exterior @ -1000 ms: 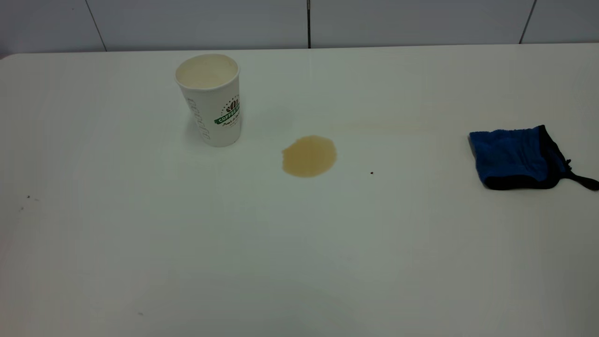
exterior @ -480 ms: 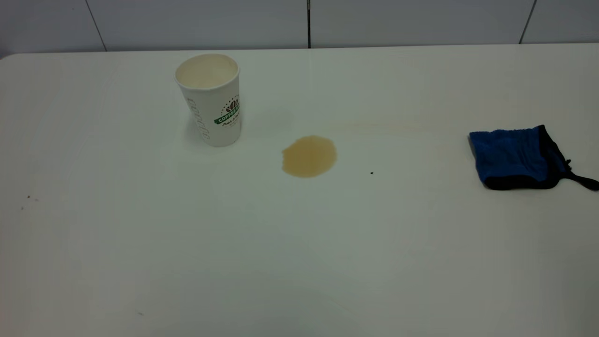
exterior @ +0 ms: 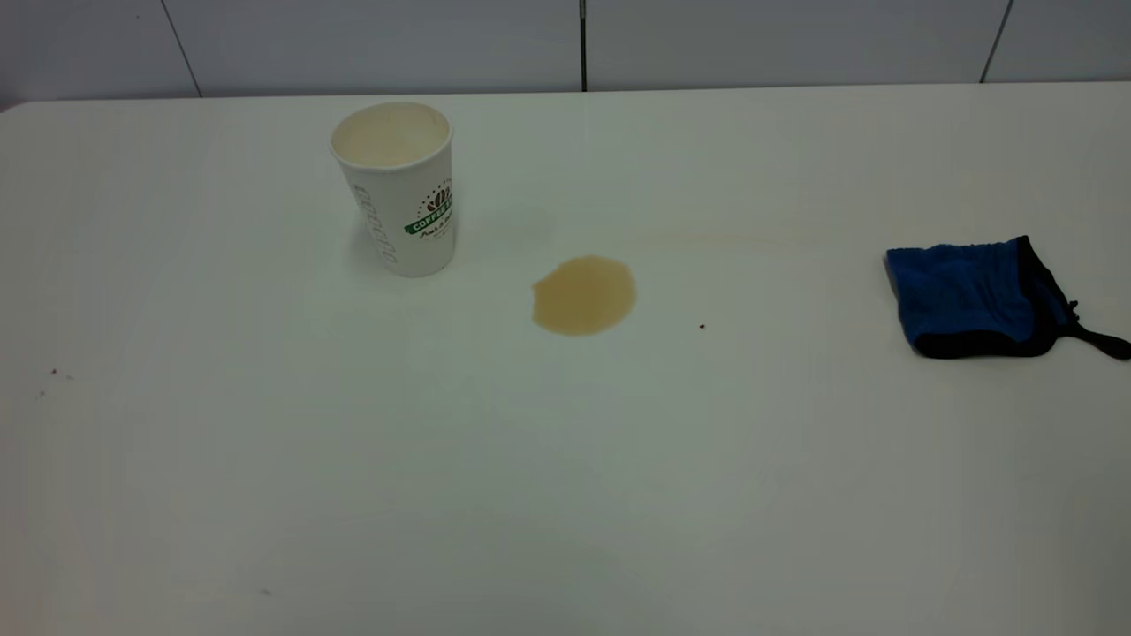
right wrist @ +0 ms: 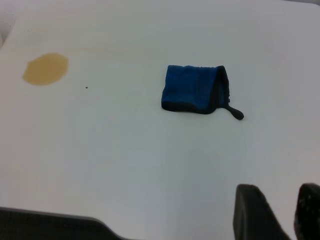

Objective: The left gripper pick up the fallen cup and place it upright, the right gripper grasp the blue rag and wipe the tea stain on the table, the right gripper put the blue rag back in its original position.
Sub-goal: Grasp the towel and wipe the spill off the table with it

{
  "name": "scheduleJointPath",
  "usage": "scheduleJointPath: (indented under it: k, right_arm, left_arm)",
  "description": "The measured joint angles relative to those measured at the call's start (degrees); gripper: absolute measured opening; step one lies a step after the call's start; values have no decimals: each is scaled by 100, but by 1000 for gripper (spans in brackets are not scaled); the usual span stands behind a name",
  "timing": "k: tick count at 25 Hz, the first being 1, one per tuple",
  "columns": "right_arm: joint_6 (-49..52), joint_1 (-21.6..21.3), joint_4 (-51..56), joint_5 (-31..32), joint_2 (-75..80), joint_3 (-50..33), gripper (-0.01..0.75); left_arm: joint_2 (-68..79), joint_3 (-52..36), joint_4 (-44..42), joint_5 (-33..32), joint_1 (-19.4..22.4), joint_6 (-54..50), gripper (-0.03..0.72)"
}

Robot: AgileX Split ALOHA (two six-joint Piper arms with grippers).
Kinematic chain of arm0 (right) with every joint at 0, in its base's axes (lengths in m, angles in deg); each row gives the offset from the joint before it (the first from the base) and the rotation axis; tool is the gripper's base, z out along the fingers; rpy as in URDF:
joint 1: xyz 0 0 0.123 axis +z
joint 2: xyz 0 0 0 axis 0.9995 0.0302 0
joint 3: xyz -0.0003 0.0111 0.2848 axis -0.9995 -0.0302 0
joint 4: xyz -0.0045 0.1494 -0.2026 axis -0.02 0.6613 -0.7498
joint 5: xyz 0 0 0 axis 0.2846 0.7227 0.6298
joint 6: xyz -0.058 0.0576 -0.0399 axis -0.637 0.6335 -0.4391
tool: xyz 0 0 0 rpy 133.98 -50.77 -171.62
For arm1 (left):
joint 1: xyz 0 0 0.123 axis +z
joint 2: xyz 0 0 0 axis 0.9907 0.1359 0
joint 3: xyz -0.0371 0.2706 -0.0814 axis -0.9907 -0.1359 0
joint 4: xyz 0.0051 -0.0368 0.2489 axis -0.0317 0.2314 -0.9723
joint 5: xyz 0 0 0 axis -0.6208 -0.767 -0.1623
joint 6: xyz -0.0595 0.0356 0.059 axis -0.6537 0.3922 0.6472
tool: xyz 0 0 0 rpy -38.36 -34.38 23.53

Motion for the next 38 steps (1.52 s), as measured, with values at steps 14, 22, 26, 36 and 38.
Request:
scheduleJointPath:
  k: [14, 22, 26, 36, 38]
  right_arm:
    - [0, 0, 0, 0, 0, 0, 243]
    - [0, 0, 0, 0, 0, 0, 243]
    - [0, 0, 5, 0, 0, 0, 243]
    - [211, 0, -2, 0, 0, 7, 244]
    - [353, 0, -140, -5, 122, 145, 266]
  left_arm:
    - [-247, 0, -6, -16, 0, -11, 241]
    - [-247, 0, -6, -16, 0, -11, 241]
    - [-247, 0, -6, -16, 0, -11, 241]
    - [-247, 0, -6, -16, 0, -11, 241]
    - [-247, 0, -6, -16, 0, -11, 241]
